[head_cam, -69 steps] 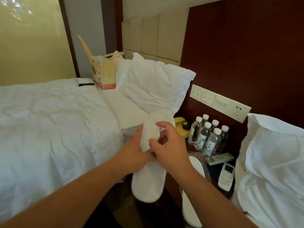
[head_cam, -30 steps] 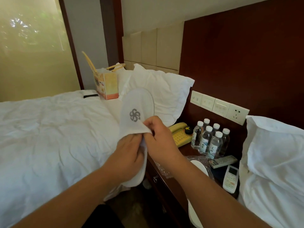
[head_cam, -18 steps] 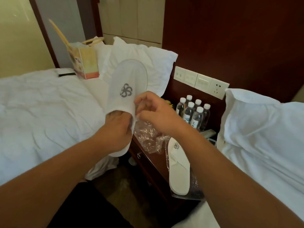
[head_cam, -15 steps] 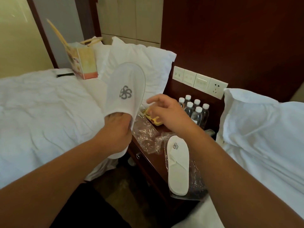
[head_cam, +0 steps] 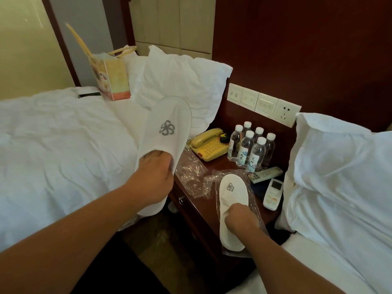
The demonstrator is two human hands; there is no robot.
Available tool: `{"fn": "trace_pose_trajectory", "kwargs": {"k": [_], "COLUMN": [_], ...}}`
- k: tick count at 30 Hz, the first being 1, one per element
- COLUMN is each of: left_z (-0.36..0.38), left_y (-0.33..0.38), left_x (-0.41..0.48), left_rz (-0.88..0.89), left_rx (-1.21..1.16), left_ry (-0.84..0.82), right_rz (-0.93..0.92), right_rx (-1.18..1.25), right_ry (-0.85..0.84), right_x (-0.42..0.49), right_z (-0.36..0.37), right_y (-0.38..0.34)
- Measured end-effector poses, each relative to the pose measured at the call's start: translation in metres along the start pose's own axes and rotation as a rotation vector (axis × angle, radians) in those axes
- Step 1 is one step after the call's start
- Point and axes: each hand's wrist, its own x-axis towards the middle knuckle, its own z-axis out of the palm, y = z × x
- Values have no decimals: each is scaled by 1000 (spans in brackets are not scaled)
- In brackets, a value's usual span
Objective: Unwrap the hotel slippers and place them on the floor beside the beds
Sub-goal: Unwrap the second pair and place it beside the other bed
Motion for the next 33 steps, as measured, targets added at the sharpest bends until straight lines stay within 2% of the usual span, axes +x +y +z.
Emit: {"fn": "trace_pose_trajectory", "kwargs": {"k": [4,6,17,19,22,26,29,33], "left_z": [-1,-1,-2,-4,-6,-10,-14,-14], "left_y": [-3,-4,-14,-15,-18,-17,-16,-22], "left_x": [0,-1,-3,-3,-3,-3,-2,0], "left_rz": [-22,-21,-28,-34,-39,-63,-108,-206], "left_rx": [5,8,-45,-45,-35,-40,-65,-41], "left_ry": [13,9,30,28,18,-27,-101,-112], "right_rz": [-79,-98,-146,-126,-169,-333,-487,-687], "right_rx": [-247,-307,-270,-215,-131,22,168,388], "right_ry": [167,145,64,139,343,576,685,801], "right_x": [2,5,9,8,10,12,7,-11], "right_z": [0,0,1,2,-9,-41,-71,-96], "right_y": [5,7,11,11,7,-17,-48,-93]}}
